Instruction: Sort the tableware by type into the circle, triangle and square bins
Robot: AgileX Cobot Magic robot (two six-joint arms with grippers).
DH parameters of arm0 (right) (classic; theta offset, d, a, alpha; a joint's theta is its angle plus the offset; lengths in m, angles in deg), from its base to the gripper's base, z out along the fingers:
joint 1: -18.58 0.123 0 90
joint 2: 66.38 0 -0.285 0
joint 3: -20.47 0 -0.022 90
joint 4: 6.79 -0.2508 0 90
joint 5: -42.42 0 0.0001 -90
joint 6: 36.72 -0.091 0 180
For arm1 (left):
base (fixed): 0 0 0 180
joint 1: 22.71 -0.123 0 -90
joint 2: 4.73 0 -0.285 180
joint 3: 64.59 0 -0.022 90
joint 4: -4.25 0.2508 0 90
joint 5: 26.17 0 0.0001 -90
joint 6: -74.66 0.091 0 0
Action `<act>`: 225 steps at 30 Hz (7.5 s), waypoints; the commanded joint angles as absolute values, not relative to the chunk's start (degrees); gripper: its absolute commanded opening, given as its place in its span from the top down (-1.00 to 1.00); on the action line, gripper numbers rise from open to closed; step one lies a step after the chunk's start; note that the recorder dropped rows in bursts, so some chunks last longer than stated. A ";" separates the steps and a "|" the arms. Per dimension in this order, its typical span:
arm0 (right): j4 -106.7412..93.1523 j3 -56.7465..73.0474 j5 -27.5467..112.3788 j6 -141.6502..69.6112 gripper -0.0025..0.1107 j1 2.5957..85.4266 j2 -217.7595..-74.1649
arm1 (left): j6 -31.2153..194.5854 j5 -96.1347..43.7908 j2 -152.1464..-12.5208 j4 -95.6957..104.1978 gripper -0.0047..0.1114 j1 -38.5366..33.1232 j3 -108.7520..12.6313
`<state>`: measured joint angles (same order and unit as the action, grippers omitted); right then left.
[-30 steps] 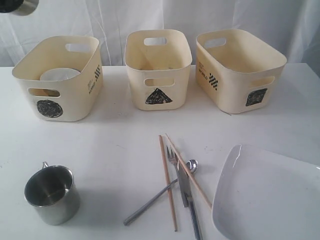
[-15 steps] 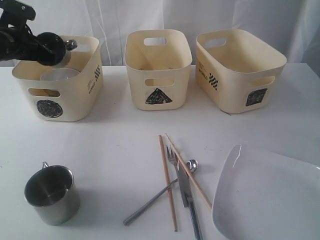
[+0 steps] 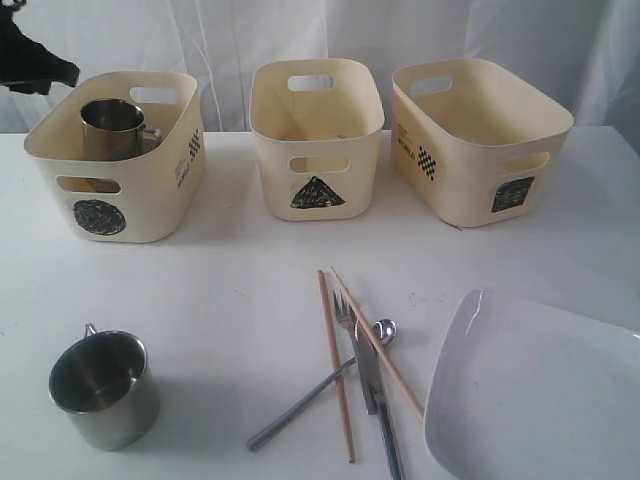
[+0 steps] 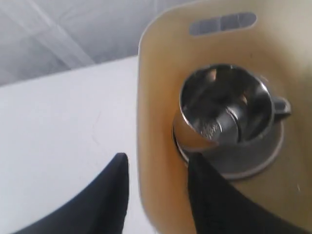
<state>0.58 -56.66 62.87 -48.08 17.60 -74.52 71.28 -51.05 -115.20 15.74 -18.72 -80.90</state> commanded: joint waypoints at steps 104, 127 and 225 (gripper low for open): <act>0.56 -56.75 62.52 -48.03 0.96 17.28 -74.16 | 66.93 -48.79 -108.43 7.50 0.48 -19.03 -82.06; 0.56 -56.75 62.52 -48.03 0.96 17.28 -74.16 | 62.07 0.81 -59.16 10.66 0.92 -20.42 -16.46; 11.52 -56.75 36.23 -28.96 0.96 17.28 -74.16 | 67.60 -42.36 -12.52 11.11 0.92 -33.81 12.63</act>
<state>10.66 -56.66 47.50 -29.90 17.60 -74.52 67.65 -42.56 -12.78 11.29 -34.13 12.38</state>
